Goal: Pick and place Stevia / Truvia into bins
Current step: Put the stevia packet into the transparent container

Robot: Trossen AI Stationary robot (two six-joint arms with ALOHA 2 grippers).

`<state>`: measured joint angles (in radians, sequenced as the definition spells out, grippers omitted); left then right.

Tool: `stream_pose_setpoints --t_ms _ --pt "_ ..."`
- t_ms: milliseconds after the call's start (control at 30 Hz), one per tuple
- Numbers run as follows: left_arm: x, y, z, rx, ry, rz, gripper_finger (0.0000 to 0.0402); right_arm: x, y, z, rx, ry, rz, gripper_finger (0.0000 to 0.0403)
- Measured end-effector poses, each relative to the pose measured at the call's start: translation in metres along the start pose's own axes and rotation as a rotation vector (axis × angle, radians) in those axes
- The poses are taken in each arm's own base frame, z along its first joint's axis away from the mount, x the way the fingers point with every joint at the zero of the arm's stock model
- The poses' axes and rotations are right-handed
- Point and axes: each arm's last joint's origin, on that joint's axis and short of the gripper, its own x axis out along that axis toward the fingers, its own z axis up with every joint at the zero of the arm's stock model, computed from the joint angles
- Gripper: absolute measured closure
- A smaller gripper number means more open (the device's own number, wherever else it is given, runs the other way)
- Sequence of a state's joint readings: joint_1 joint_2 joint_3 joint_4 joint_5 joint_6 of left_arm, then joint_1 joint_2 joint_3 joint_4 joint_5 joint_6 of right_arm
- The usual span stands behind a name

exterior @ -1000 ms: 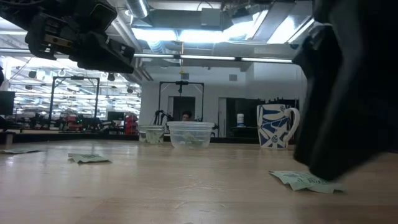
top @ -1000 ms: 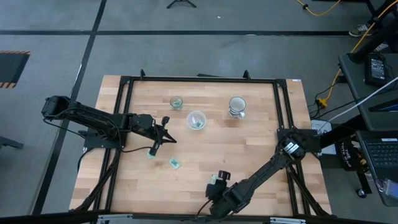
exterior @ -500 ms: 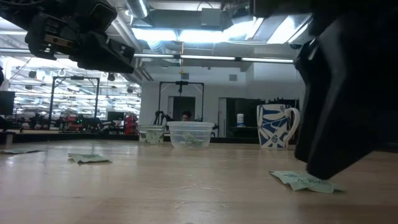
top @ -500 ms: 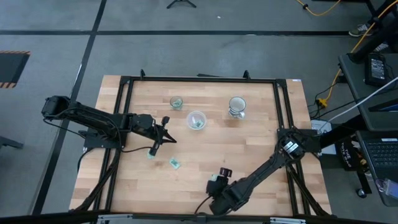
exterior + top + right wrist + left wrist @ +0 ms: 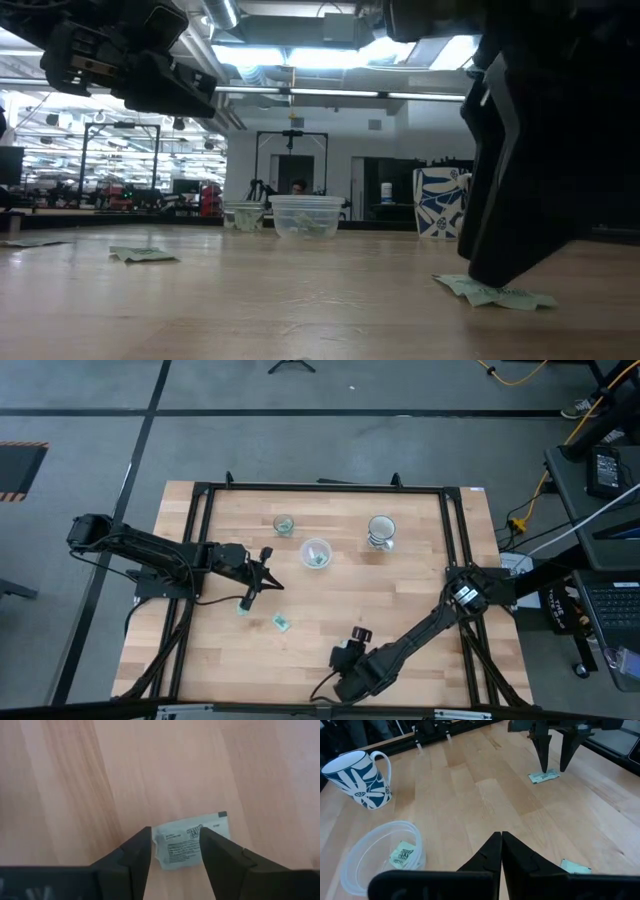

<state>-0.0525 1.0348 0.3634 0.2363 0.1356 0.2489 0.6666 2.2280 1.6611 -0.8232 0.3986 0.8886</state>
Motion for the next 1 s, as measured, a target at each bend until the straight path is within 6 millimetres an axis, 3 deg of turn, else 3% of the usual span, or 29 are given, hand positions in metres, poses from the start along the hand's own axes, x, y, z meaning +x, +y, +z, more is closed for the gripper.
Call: stream_pose_setpoints --t_ms 433,567,833,1000 --pt "0.0 0.0 0.0 0.0 0.0 0.0 0.0393 0.015 0.001 -0.003 0.073 0.049 -0.007 0.0239" --pt "0.0 0.0 0.0 0.0 0.0 0.0 0.0393 0.017 0.001 -0.003 0.076 0.066 0.003 0.0274" --pt "0.0 0.0 0.0 0.0 0.0 0.0 0.0394 0.018 0.0 -0.003 0.07 0.074 0.001 0.0388" --pt "0.0 0.0 0.0 0.0 0.0 0.0 0.0394 0.018 0.0 -0.003 0.074 0.074 0.0 0.0394"
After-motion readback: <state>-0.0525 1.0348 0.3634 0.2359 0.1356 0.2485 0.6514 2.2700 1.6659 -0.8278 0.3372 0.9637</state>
